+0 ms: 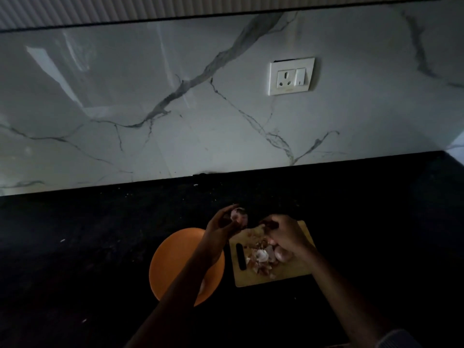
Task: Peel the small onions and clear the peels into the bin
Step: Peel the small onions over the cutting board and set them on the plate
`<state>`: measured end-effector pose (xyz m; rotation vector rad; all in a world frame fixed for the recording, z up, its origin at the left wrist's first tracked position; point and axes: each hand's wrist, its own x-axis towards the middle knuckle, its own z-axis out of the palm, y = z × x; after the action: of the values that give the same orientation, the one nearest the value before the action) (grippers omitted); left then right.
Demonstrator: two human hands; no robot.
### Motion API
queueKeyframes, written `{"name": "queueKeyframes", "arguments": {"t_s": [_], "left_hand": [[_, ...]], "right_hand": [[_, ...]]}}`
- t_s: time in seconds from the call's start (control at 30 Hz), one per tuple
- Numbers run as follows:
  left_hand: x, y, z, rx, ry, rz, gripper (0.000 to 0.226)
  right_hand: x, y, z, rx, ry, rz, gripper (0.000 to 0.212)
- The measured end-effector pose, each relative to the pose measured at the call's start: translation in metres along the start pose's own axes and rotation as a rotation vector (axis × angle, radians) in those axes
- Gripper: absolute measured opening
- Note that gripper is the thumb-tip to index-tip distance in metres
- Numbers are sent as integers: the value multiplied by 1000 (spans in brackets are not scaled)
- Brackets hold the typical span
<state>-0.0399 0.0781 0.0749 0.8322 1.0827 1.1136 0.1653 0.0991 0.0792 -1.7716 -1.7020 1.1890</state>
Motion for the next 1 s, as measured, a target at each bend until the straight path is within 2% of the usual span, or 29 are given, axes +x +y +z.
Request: {"name": "queueKeyframes", "arguments": {"t_s": [0.07, 0.13, 0.2, 0.27, 0.3, 0.37, 0.43, 0.6, 0.73, 0.87, 1.0], "left_hand": [[1, -4, -1, 5, 36, 33, 62], [1, -7, -2, 0, 70, 53, 56], [1, -8, -2, 13, 58, 64, 43], [1, -7, -1, 37, 21, 69, 42], [1, -6, 1, 40, 9, 66, 43], [1, -7, 5, 54, -7, 69, 41], [2, -8, 8, 76, -11, 71, 39], [3, -10, 7, 91, 38, 70, 41], [0, -12, 9, 125, 24, 68, 37], [0, -7, 13, 125, 20, 67, 35], [2, -7, 12, 116, 9, 67, 37]], "right_hand": [[-2, 8, 0, -132, -109, -17, 27], [-5, 5, -2, -146, -93, -84, 26], [-7, -3, -2, -23, -28, -99, 31], [-6, -14, 0, 115, -14, -109, 45], [-7, -20, 2, 155, -21, -151, 45], [-6, -29, 7, 200, -36, -217, 36], [-5, -34, 11, 203, 18, -240, 29], [-8, -36, 20, 213, 93, -201, 32], [-3, -33, 20, 42, 277, -213, 30], [1, -27, 14, 22, 271, -215, 22], [0, -18, 4, 114, 269, -133, 14]]}}
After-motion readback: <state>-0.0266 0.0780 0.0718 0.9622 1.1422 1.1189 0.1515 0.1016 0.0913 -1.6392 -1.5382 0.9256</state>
